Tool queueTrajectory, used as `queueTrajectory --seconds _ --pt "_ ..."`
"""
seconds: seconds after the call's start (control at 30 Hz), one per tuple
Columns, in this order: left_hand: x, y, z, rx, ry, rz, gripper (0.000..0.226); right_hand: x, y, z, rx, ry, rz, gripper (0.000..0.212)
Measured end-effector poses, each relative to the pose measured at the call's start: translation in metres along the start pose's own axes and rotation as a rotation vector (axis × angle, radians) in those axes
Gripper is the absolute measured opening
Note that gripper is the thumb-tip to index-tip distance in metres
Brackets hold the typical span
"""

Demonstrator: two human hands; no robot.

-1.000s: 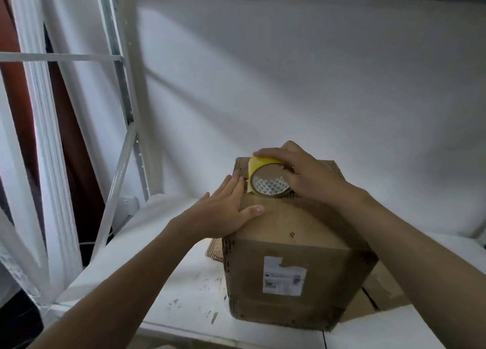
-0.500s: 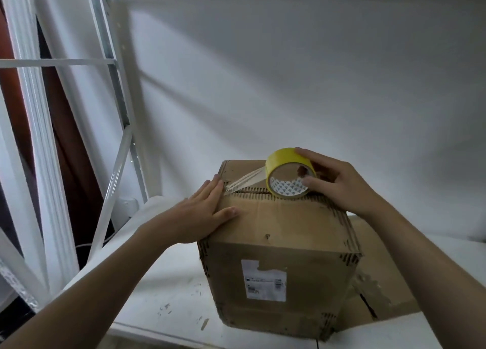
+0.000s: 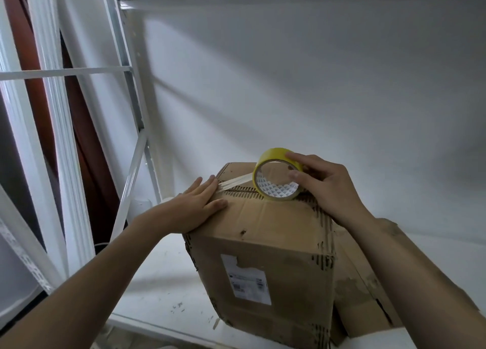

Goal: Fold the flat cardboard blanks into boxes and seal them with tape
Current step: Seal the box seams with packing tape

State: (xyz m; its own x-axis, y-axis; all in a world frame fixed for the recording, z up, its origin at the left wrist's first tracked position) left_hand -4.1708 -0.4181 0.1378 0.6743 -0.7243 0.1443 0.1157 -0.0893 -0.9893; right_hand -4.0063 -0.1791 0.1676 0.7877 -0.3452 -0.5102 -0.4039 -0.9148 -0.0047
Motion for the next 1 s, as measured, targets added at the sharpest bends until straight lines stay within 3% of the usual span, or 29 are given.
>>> queueTrajectory --seconds 0.27,0.5,0.63,1.0 --pt "0.019 -0.014 0.03 0.0 0.131 0.057 0.074 0.015 -0.029 0.003 -0.002 0.018 0.038 0.034" --pt "0.015 -0.005 0.059 -0.166 0.161 0.058 0.11 0.027 -0.05 -0.009 0.0 0.07 0.042 0.035" --pt "0.007 -0.012 0.073 -0.195 0.167 0.044 0.112 0.031 -0.055 -0.009 0.009 0.06 0.053 0.036" --pt "-0.003 -0.011 0.11 -0.203 0.144 0.073 0.111 0.007 -0.05 -0.026 0.335 -0.009 -0.162 0.035"
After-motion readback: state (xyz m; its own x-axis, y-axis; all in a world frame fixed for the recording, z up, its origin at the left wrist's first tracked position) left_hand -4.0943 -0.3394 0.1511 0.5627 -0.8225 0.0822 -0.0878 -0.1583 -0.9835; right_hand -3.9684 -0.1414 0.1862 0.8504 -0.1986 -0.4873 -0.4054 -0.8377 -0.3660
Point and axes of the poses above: each hand's wrist, its own x-axis away from the middle knuckle, its own y-axis out of the palm, z = x × y, the point moved 1 cm from there along -x, towards the middle knuckle, and after that the axes turned 15 degrees about -x, right-handed, at the moved point
